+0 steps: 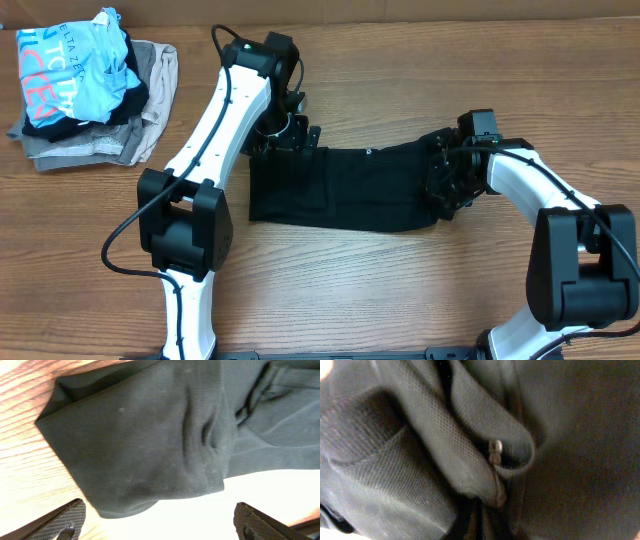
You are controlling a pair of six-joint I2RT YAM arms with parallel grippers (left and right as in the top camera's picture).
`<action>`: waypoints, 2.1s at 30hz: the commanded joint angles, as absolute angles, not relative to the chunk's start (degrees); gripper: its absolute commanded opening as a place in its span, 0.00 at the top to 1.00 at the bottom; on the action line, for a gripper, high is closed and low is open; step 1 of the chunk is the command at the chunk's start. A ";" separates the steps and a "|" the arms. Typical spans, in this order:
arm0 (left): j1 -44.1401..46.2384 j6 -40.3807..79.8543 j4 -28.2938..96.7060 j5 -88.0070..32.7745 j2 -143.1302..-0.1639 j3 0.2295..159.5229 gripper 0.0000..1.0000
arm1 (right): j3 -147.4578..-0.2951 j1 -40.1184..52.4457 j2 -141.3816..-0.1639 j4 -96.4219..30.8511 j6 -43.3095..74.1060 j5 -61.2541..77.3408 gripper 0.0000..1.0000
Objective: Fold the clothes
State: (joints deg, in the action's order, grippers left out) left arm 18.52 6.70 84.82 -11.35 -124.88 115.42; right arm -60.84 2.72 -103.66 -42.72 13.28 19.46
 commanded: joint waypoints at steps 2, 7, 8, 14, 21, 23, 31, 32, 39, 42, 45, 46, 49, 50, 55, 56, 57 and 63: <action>19.57 4.89 84.53 -9.19 -124.95 113.40 0.06 | -65.82 -1.21 -103.39 -46.37 13.28 19.27 0.62; 21.04 4.89 81.12 -6.63 -124.95 109.69 0.06 | -66.39 -5.58 -103.44 -46.72 8.64 18.87 0.25; 21.23 4.89 80.09 -6.63 -124.95 108.77 0.06 | -66.39 -5.87 -103.44 -46.52 8.03 18.13 0.21; 21.93 5.32 75.33 -6.50 -124.95 103.61 0.05 | -64.69 -5.76 -103.74 -42.00 5.52 15.92 0.17; 21.80 5.61 74.87 -6.42 -124.95 103.48 0.04 | -62.35 -5.76 -104.12 -37.67 5.52 15.94 0.27; 21.89 5.61 74.24 -6.42 -124.95 103.48 0.04 | -61.78 -5.76 -104.84 -36.64 5.52 16.01 0.26; 21.91 6.42 72.99 -6.44 -124.95 103.48 0.04 | -61.01 -5.48 -109.67 -35.77 5.52 23.79 0.27; 21.89 6.42 72.97 -6.44 -124.95 103.48 0.04 | -61.01 -5.39 -110.41 -35.77 5.54 24.18 0.28; 21.91 6.42 72.97 -6.44 -124.95 103.48 0.04 | -61.10 -5.17 -112.07 -36.10 5.58 27.88 0.72; 21.89 6.44 72.95 -6.44 -124.95 103.48 0.03 | -61.25 -5.72 -111.83 -36.45 5.74 28.21 0.96; 21.89 6.46 72.93 -6.44 -124.95 103.48 0.04 | -63.02 -8.25 -110.76 -39.18 5.72 28.25 0.96; 21.87 6.46 72.93 -6.44 -124.95 103.48 0.04 | -63.55 -8.97 -110.41 -39.83 5.72 28.29 0.96; 21.78 6.46 72.73 -6.44 -124.95 103.48 0.03 | -66.43 -12.86 -107.92 -43.75 5.41 28.62 0.96; 21.78 6.44 72.71 -6.39 -124.95 103.48 0.02 | -67.13 -13.72 -107.35 -44.80 4.89 28.77 0.96; 21.41 6.46 72.77 -5.45 -124.92 103.83 0.00 | -74.37 -19.16 -104.29 -56.23 0.64 29.69 0.96; 21.08 6.46 73.06 -5.34 -124.92 104.12 0.00 | -76.09 -19.88 -103.81 -58.70 -0.36 29.71 0.96; 20.60 6.46 73.47 -5.34 -124.92 104.60 0.00 | -77.54 -20.18 -103.39 -60.69 -1.30 29.69 0.96; 16.25 6.42 77.62 -5.34 -124.92 109.91 0.00 | -87.09 -18.72 -100.22 -71.55 -4.99 29.69 0.96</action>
State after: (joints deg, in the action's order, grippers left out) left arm 19.20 5.87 76.42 -6.24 -124.90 105.36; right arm -81.76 -20.18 -103.90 -68.90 -1.69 29.19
